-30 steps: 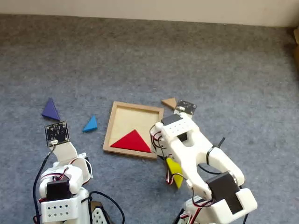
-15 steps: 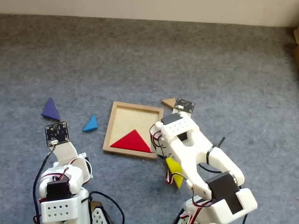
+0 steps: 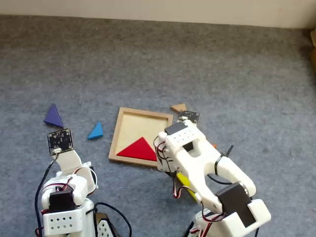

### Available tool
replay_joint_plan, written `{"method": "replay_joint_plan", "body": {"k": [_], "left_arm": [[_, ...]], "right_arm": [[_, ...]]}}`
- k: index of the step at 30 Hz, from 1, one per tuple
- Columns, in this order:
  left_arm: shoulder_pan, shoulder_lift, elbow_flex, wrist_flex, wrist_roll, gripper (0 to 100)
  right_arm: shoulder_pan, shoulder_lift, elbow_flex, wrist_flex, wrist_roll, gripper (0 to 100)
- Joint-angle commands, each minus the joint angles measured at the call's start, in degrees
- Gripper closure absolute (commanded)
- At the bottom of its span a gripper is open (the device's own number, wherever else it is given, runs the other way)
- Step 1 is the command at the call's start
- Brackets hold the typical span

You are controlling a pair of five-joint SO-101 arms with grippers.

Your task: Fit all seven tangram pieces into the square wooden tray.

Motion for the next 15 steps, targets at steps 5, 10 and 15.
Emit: {"method": "replay_joint_plan", "body": {"k": [5, 10, 15], "left_arm": [[-0.9, -2.4, 1.1, 0.3, 0.4, 99], [-0.9, -2.4, 1.1, 0.3, 0.4, 99], [-0.9, -2.4, 1.1, 0.3, 0.4, 99]], "right_arm": [[-0.5, -1.5, -2.8, 0.8, 0.5, 71.9], [-0.6, -1.4, -2.5, 0.9, 0.5, 72.1], [-0.6, -1.5, -2.5, 1.3, 0.5, 72.1]]}}
